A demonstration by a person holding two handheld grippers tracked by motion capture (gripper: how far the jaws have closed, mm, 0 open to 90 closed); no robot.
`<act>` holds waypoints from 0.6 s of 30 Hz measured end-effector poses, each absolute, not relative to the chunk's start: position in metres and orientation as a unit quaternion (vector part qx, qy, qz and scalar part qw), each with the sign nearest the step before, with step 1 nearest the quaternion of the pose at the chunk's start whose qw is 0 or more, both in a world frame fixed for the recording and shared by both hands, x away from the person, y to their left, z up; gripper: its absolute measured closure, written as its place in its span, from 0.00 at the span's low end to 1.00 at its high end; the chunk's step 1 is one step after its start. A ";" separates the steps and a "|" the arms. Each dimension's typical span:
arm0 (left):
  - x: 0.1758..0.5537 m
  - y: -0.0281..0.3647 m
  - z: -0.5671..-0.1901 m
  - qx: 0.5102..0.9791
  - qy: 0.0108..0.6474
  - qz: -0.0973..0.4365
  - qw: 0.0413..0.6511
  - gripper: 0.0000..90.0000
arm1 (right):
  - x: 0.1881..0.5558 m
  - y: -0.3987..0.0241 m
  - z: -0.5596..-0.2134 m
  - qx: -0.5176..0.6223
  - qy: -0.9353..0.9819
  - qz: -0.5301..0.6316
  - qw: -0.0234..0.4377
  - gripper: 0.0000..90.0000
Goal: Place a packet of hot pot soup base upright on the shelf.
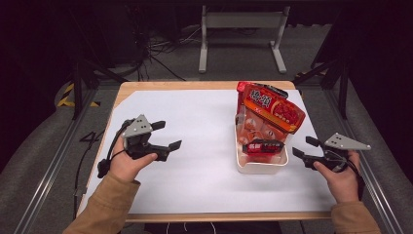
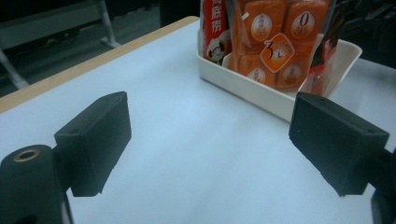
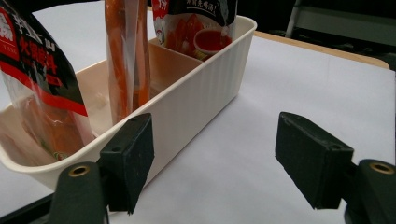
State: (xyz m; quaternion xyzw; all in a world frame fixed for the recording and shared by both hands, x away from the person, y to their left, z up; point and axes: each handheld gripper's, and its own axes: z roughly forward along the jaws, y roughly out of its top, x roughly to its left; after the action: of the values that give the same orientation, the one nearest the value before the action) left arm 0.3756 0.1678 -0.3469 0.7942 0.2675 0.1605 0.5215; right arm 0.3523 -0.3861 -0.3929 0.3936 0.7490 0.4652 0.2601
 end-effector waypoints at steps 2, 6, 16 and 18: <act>0.373 0.172 -0.352 0.793 0.275 0.160 0.519 0.15 | 0.353 -0.386 -0.394 0.392 0.750 0.463 0.263 0.31; 0.371 0.182 -0.367 0.791 0.288 0.161 0.515 0.15 | 0.353 -0.385 -0.395 0.389 0.751 0.464 0.263 0.31; 0.370 0.199 -0.396 0.777 0.319 0.156 0.519 0.16 | 0.353 -0.385 -0.399 0.385 0.752 0.464 0.267 0.30; 0.370 0.202 -0.403 0.777 0.322 0.158 0.517 0.16 | 0.353 -0.385 -0.401 0.383 0.752 0.465 0.268 0.30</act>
State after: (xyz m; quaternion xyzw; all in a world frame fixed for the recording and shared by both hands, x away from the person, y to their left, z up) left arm 0.3699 0.2019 -0.4028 0.7772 0.3225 0.1584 0.5166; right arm 0.3534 -0.3849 -0.4007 0.3830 0.7518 0.4651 0.2679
